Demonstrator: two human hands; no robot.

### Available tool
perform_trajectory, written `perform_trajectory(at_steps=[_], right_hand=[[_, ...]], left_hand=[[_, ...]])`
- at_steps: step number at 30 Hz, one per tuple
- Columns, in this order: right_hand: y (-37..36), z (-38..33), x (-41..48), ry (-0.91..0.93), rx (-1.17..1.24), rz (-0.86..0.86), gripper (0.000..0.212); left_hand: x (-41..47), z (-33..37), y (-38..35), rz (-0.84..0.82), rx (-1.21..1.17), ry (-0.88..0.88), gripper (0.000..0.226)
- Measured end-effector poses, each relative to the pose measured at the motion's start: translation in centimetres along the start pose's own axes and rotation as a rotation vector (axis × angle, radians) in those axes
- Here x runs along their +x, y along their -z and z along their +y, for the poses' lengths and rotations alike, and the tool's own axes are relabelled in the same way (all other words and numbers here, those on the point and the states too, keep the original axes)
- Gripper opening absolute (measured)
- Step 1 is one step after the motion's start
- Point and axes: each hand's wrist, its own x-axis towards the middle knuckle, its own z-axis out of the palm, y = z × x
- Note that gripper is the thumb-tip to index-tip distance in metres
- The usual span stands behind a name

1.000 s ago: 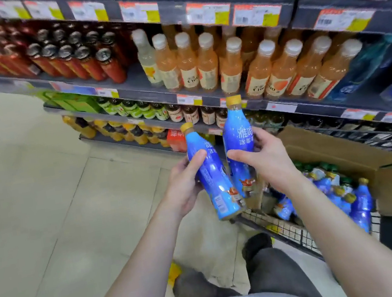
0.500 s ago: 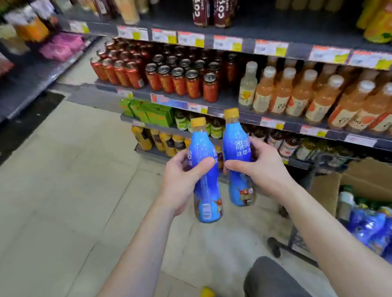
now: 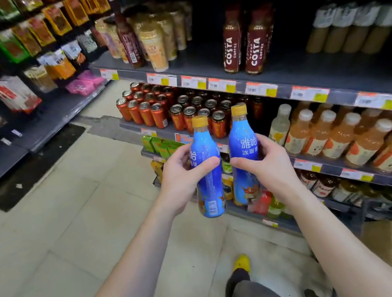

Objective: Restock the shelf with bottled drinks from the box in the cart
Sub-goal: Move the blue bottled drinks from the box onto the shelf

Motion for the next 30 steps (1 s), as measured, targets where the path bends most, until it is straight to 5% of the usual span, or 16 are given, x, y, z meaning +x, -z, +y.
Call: perform_trajectory(at_steps=[21, 30], right_hand=[[-9.6, -5.0, 25.7, 0.086, 0.012, -0.011, 0.061], [-15.2, -8.5, 30.9, 0.140, -0.003, 0.204, 0.060]], left_hand=[[24.4, 5.0, 7.4, 0.010, 0.040, -0.050, 0.060], [32.6, 6.8, 13.2, -0.227, 0.045, -0.096, 0.052]])
